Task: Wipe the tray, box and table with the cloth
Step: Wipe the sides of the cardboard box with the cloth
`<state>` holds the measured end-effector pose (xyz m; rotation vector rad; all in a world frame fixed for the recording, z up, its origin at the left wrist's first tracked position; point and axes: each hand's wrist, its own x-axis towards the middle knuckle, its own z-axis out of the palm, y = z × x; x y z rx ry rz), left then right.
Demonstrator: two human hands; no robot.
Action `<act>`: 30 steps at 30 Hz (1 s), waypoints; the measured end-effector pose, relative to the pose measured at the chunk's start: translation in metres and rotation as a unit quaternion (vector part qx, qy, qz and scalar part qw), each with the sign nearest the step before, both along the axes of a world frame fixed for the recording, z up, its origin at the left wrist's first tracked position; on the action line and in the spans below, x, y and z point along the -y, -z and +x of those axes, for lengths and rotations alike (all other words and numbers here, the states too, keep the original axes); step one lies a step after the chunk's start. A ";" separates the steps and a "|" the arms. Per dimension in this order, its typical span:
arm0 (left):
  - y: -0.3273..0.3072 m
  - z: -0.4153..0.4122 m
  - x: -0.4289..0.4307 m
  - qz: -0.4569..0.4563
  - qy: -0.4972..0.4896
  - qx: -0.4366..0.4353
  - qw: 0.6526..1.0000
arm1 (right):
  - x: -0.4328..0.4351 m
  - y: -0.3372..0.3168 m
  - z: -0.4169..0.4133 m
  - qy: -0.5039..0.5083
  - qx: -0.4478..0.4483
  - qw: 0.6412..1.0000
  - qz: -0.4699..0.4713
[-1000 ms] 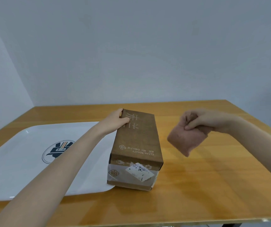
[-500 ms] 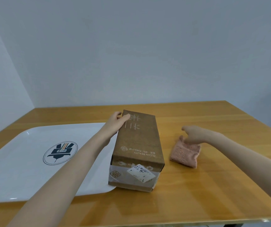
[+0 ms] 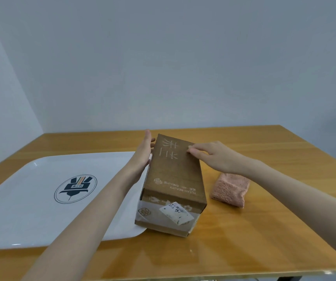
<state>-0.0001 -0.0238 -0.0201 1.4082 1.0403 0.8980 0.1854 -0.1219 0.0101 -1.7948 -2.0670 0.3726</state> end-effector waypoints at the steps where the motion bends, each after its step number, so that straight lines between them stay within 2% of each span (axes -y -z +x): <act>1: 0.002 -0.002 -0.001 -0.002 0.002 -0.006 1.000 | 0.000 0.001 0.005 0.018 -0.007 1.000 0.004; 5: 0.012 -0.010 -0.006 0.026 0.049 -0.076 0.996 | 0.003 0.002 0.029 0.075 -0.019 0.997 0.008; 9: 0.026 -0.005 -0.007 0.008 0.098 -0.168 0.981 | 0.017 0.012 0.043 0.093 -0.153 0.982 -0.062; 12: 0.033 0.002 -0.004 -0.040 0.159 -0.151 0.975 | 0.022 0.023 0.041 0.094 -0.212 0.970 -0.077; 18: 0.034 0.004 -0.004 -0.055 0.165 -0.149 0.973 | 0.017 0.016 0.043 0.096 -0.239 0.957 -0.137; 20: 0.037 0.004 -0.006 -0.070 0.168 -0.141 0.973 | 0.011 0.011 0.045 0.128 -0.213 0.961 -0.123; 22: 0.040 0.004 -0.006 -0.088 0.165 -0.122 0.975 | 0.007 0.000 0.042 0.148 -0.146 0.977 -0.054; 25: 0.043 0.006 -0.005 -0.087 0.165 -0.138 0.973 | 0.006 -0.019 0.026 0.098 -0.062 0.993 0.029; 28: 0.045 0.007 0.000 -0.089 0.176 -0.169 0.966 | 0.004 -0.031 0.006 0.034 0.047 0.998 -0.012; 30: 0.047 0.009 0.003 -0.104 0.184 -0.158 0.965 | 0.001 -0.031 -0.008 0.004 0.120 0.991 -0.064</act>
